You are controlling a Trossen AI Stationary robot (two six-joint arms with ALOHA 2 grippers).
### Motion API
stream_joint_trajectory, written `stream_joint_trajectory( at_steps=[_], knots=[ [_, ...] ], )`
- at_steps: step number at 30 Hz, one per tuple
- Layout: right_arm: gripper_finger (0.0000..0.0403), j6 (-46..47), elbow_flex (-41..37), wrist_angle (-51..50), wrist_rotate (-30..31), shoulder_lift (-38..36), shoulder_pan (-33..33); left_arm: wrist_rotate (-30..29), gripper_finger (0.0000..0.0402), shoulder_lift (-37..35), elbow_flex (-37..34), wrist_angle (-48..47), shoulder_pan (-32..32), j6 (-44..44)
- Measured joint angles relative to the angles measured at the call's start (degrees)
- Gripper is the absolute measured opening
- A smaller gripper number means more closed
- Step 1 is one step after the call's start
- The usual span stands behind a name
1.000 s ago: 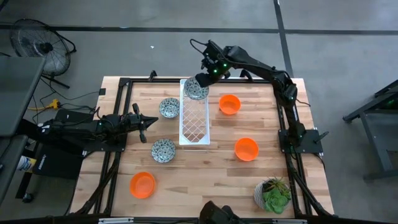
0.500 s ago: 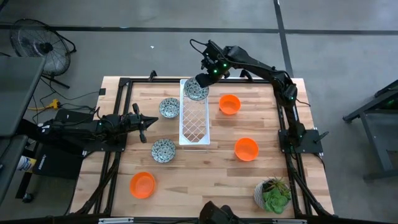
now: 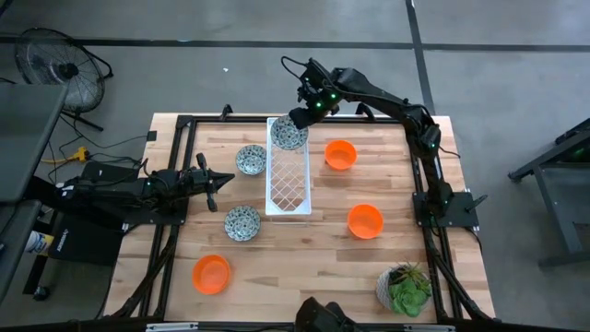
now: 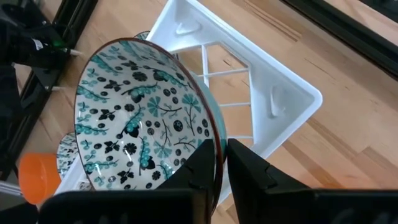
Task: Pick & Place Mini bowls
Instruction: Put the bottom right white bowl on the shelf, then put the top right orange bowl on the shelf
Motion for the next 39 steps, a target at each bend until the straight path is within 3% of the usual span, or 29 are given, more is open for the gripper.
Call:
stream_joint_trajectory(
  at_steps=[25, 34, 39],
  knots=[
    [0.0094, -2.1, 0.1, 2.7, 0.0, -0.1, -1.3, 0.0, 0.0001, 0.0, 0.0, 0.0, 0.0, 0.0],
    [0.0094, -6.2, 6.4, 0.2, -3.0, -0.3, -3.0, 0.0, 0.0001, 0.0, 0.0, 0.0, 0.0, 0.0],
    [0.0094, -14.1, 11.9, -4.0, -3.1, -0.3, -3.0, 0.0, 0.0001, 0.0, 0.0, 0.0, 0.0, 0.0]
  ],
)
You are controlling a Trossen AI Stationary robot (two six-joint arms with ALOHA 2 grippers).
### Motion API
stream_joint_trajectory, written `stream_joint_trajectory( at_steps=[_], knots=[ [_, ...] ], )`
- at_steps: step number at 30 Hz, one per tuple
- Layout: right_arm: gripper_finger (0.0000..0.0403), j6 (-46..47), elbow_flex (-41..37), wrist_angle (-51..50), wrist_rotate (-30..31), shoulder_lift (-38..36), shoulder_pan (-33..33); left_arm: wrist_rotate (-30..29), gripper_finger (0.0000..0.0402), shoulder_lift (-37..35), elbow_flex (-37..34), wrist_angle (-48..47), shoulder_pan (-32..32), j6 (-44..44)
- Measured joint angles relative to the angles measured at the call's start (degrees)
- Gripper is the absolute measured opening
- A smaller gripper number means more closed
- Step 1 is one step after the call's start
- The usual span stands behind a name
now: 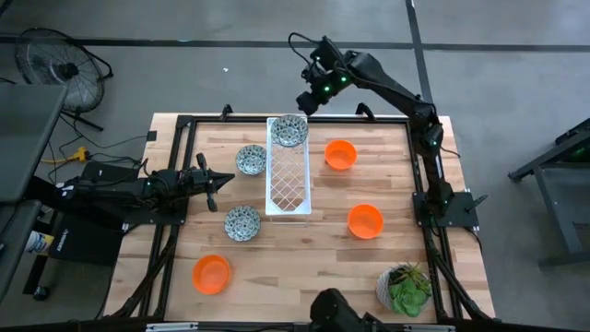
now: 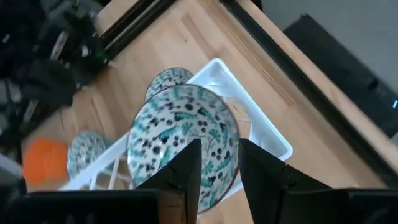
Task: Pick & Place Mini bowls
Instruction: Put the top right orange bowl on the shelf
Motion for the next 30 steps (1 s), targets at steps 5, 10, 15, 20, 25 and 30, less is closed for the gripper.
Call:
stream_joint_trajectory(
  at_steps=[5, 10, 15, 20, 25, 30],
  knots=[
    [0.0094, -8.8, -2.7, -3.3, 1.2, -4.8, 0.7, 0.0, 0.0001, 0.0, 0.0, 0.0, 0.0, 0.0],
    [0.0094, -13.4, -6.7, -6.4, 4.0, -10.8, 2.1, 0.0, 0.0001, 0.0, 0.0, 0.0, 0.0, 0.0],
    [0.0094, -15.6, -14.5, -5.5, 4.2, -18.6, 5.4, 0.0, 0.0001, 0.0, 0.0, 0.0, 0.0, 0.0],
    [0.0094, -16.8, -34.8, 4.8, 4.2, -31.0, 10.5, 0.0, 0.0001, 0.0, 0.0, 0.0, 0.0, 0.0],
    [0.0094, -11.1, -55.2, 21.0, 5.7, -44.4, 15.3, 0.0, 0.0001, 0.0, 0.0, 0.0, 0.0, 0.0],
    [0.0094, -6.5, -69.2, 29.5, 9.8, -55.0, 19.4, 0.0, 0.0001, 0.0, 0.0, 0.0, 0.0, 0.0]
  ],
)
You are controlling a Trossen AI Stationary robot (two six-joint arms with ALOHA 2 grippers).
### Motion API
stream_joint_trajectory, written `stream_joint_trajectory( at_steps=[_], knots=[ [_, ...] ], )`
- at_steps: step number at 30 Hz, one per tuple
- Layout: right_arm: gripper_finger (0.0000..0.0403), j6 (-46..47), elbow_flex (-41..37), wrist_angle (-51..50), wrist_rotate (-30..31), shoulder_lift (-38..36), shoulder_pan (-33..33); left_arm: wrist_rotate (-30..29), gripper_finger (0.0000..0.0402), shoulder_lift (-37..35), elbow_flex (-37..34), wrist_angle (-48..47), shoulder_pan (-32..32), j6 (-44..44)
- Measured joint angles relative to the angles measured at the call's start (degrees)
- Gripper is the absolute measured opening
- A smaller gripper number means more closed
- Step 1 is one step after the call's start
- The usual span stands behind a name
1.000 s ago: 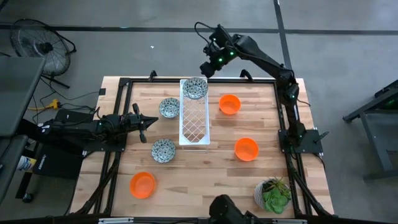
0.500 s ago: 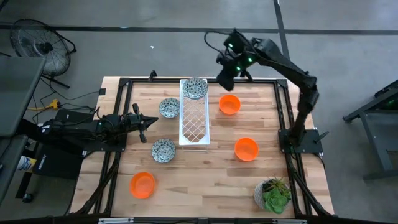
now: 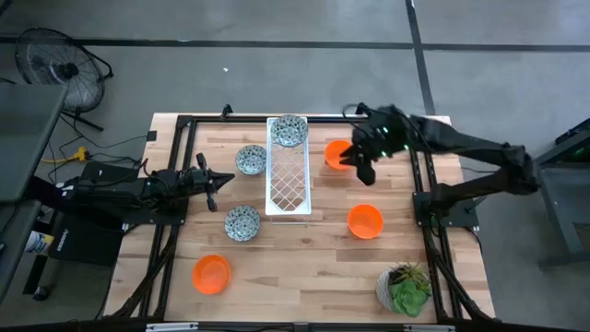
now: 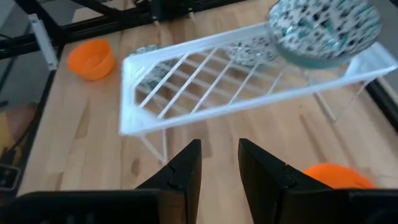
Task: Pick & Place Mini bowls
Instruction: Put the top right orange bowl on the shelf
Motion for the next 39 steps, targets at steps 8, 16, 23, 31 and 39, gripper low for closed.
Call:
stream_joint_trajectory(
  at_steps=[8, 16, 23, 31, 39],
  knots=[
    [0.0094, 3.6, -12.6, 2.1, 1.1, -9.8, 5.2, 0.0, 0.0001, 0.0, 0.0, 0.0, 0.0, 0.0],
    [0.0094, 1.5, -16.6, -0.8, 7.3, -10.4, 7.9, 0.0, 0.0001, 0.0, 0.0, 0.0, 0.0, 0.0],
    [0.0094, -4.7, -14.7, -1.6, 12.3, -5.6, 7.6, 0.0, 0.0001, 0.0, 0.0, 0.0, 0.0, 0.0],
    [0.0094, -9.4, -9.6, -4.1, 17.0, 7.6, 5.0, 0.0, 0.0001, 0.0, 0.0, 0.0, 0.0, 0.0],
    [0.0094, -15.8, -5.3, -5.0, 17.9, 17.5, 1.1, 0.0, 0.0001, 0.0, 0.0, 0.0, 0.0, 0.0]
  ],
)
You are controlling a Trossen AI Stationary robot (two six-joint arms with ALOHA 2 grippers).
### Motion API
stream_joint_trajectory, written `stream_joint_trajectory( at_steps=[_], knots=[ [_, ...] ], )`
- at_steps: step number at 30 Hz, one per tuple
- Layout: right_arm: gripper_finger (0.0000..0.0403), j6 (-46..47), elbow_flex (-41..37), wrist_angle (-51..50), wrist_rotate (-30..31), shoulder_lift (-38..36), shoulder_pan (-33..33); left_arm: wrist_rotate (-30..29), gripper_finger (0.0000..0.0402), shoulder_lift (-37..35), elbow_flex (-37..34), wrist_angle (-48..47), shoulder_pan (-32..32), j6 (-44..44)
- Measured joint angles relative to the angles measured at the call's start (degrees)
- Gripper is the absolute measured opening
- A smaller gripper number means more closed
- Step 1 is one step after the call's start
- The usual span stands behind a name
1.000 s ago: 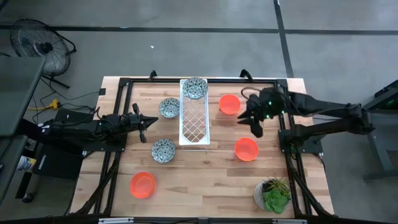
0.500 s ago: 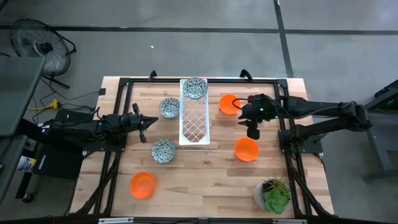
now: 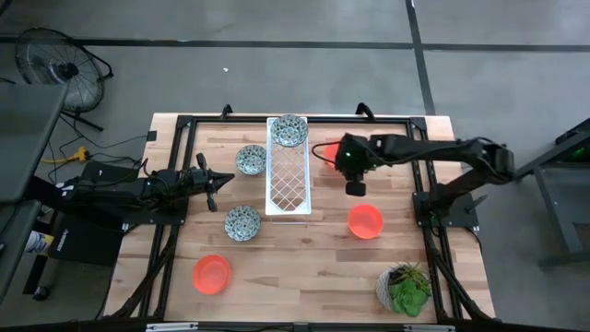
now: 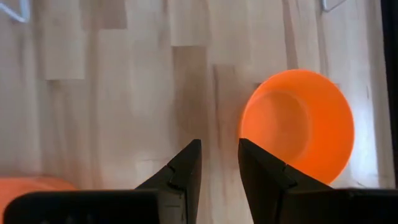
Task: Pick & Place Mini bowls
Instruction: Put the top right orange bowl on the shelf
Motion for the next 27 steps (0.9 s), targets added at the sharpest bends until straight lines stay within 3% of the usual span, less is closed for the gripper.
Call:
stream_joint_trajectory(
  at_steps=[5, 15, 27],
  knots=[
    [0.0104, -1.9, 1.4, -0.3, 0.2, 3.5, -2.0, 0.0, 0.0001, 0.0, 0.0, 0.0, 0.0, 0.0],
    [0.0188, -2.6, 1.3, 0.3, -0.2, 8.0, -4.9, 0.0, 0.0001, 0.0, 0.0, 0.0, 0.0, 0.0],
    [0.0194, -3.2, 1.3, 4.0, -0.4, 12.5, -6.7, 0.0, 0.0001, 0.0, 0.0, 0.0, 0.0, 0.0]
  ],
)
